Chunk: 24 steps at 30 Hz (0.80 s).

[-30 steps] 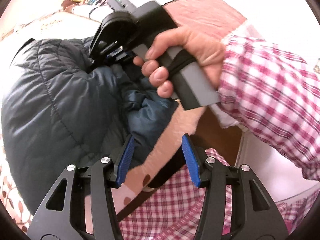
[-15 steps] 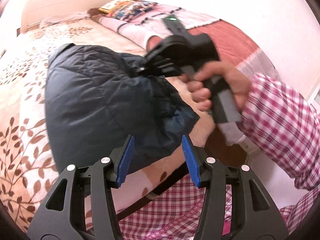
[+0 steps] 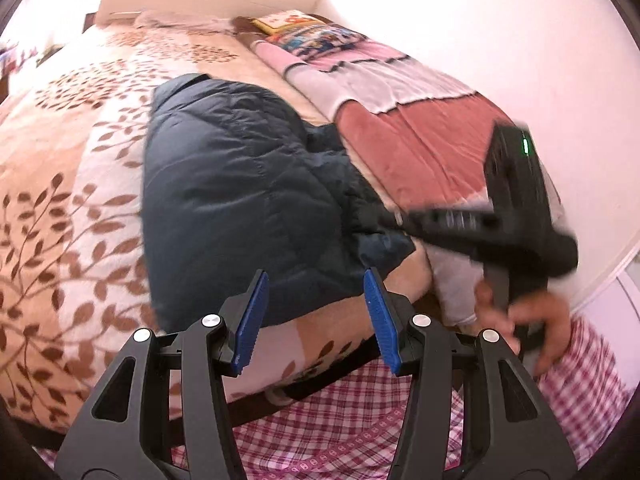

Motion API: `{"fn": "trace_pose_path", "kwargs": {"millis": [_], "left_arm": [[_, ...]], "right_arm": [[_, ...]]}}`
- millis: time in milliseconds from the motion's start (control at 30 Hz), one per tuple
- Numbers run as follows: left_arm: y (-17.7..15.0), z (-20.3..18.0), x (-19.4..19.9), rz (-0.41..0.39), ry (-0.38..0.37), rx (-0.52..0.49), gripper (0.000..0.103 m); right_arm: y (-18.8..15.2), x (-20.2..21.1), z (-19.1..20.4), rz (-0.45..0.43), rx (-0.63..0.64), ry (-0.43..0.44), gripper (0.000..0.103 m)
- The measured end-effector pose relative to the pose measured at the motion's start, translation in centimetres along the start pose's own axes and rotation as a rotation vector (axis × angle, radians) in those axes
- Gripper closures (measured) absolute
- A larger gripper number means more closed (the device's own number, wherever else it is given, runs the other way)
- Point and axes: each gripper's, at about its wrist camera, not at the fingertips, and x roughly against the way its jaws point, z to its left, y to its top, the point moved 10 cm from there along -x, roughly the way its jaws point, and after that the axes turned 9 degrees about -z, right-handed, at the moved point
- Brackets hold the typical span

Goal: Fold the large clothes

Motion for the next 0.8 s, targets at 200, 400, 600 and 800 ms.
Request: {"fn": "trace_pose_path", "kwargs": {"millis": [200,400,600,800], "left_arm": [[-0.6,2.4,1.7,-0.014,0.057,0.078,0.054],[-0.8,4.8,2.0,-0.018,0.13,0.152,0.054],[-1.3,7.1,1.2,0.004,0.216,0.25,0.046],[-1.2,8.6,1.0,-0.009,0.292,0.299,0.044]], "right_arm": [[-3.9,-1.4,-3.7,0.09,-0.066,-0.074,0.103],[-4.8,-4.3,-5.4,0.121,-0.085,-0.072,0.103],[-5.2,-5.0,-6.2,0.13,-0.081,-0.02,0.103],[-5.5,-4.7,-7.6,0.131,-0.115,0.069,0.103]]}}
